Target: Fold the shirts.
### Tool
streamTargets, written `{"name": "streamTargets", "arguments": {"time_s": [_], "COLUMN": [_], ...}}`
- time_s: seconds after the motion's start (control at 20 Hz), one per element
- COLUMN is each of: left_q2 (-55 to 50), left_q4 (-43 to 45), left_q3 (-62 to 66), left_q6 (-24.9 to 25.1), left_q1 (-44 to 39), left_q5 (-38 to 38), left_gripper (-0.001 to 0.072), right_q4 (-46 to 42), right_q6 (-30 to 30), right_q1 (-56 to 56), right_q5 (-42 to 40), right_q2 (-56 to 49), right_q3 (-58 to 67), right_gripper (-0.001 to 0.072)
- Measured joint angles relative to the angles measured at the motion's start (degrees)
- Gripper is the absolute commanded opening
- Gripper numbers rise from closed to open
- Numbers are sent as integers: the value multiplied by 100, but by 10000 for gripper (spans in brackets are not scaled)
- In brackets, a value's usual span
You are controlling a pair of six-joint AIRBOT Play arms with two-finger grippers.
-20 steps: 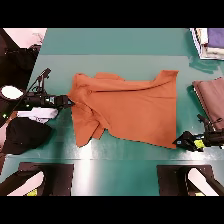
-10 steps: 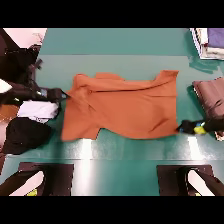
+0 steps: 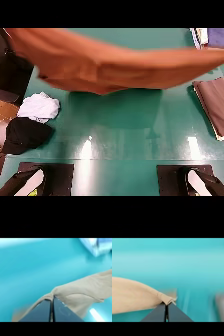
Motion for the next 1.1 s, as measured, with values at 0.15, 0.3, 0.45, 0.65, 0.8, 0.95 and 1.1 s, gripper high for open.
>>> {"name": "streamTargets", "arguments": {"time_s": [0.15, 0.3, 0.45, 0.65, 0.8, 0.95, 1.1], "left_q2": [107, 337, 466, 452, 127, -490, -1436], "left_q4": [-94, -455, -776, -866, -870, -850, -811], "left_q3": [1180, 1681, 1849, 1032, -153, -1296, -2083], "left_q6": [-181, -264, -291, -304, -295, -109, 146], "left_q1": [15, 20, 22, 20, 20, -44, -291], "left_q5": [153, 407, 542, 588, 378, 225, 188], "left_gripper": [27, 27, 27, 27, 27, 27, 28], "right_q4": [-4, -107, -476, -774, -859, -870, -905], "right_q6": [83, 127, 190, 227, 234, 238, 245], "right_q1": [4, 4, 4, 4, 17, 155, 354], "right_q5": [280, 431, 448, 417, 669, 953, 1091], "right_q2": [-341, -542, -415, -400, -975, -1808, -2780], "right_q3": [1565, 2669, 2793, 2111, 1711, 1377, 1099], "right_gripper": [16, 15, 16, 15, 16, 16, 16]}}
